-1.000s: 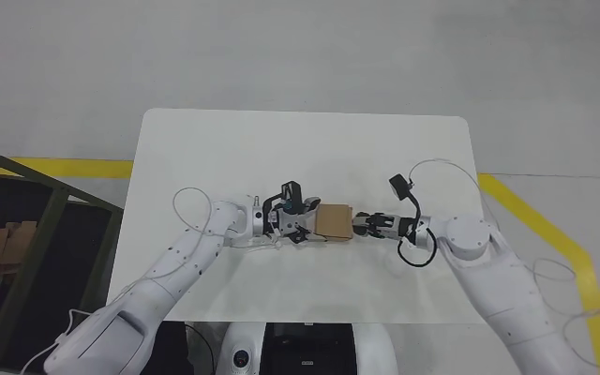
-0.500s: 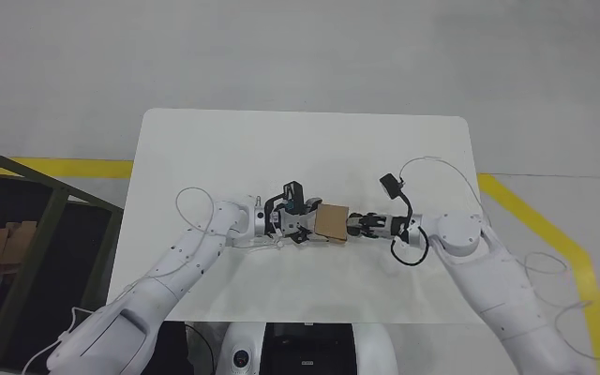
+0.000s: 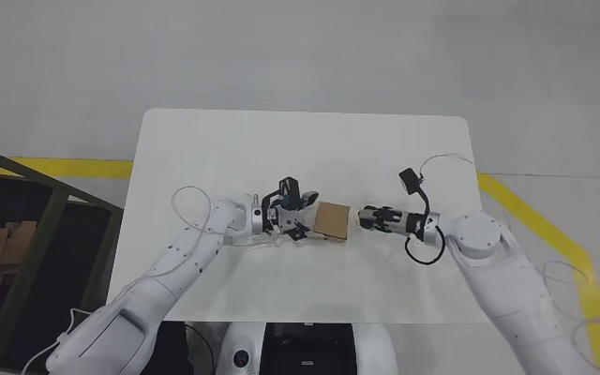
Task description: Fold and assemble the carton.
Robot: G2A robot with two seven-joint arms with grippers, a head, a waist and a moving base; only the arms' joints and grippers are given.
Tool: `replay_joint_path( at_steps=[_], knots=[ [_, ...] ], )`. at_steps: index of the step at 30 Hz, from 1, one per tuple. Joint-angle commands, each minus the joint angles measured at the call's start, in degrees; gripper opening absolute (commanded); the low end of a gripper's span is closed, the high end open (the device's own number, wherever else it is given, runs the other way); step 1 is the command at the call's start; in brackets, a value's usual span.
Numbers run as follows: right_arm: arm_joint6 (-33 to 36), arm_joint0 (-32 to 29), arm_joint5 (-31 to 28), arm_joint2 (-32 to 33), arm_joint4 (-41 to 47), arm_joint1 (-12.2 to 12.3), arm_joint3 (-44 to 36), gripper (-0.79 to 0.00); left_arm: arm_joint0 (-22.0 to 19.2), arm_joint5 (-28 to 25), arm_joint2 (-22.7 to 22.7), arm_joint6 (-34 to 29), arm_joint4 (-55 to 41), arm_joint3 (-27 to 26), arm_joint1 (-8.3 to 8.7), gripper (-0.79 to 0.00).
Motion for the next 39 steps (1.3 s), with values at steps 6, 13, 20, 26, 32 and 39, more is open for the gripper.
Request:
replay_joint_path(
  at_steps=[6, 13, 20, 26, 32, 39],
  knots=[
    [-1.7, -0.3, -1.1, 1.4, 0.5, 0.2, -0.5, 0.000, 2.2, -4.3, -3.4, 1.5, -6.3, -2.5, 1.43, 0.000],
    [-4.4, 1.2, -3.3, 2.7, -0.1, 0.2, -0.6, 0.000, 4.3, -2.1, -9.9, 0.5, -12.0, -6.6, 3.19, 0.000],
    [-10.0, 3.0, -5.3, 5.4, -5.1, 0.5, -1.2, 0.000, 5.5, 3.6, -14.8, -7.1, -20.8, -8.4, 3.89, 0.000],
    [-15.0, 3.3, -7.9, 8.8, -8.7, 0.9, -1.4, 0.000, 4.3, 9.2, -18.2, -15.3, -31.8, -7.5, 4.01, 0.000],
    [-19.1, 5.3, -7.5, 11.3, -16.2, 1.4, -1.0, 0.000, 3.5, 13.9, -21.2, -21.1, -39.2, -6.4, 4.21, 0.000],
    [-21.9, 6.6, -4.3, 14.6, -24.0, 2.1, -1.9, 0.000, 3.6, 16.9, -25.3, -26.0, -41.2, -8.3, 5.01, 0.000]
  ],
)
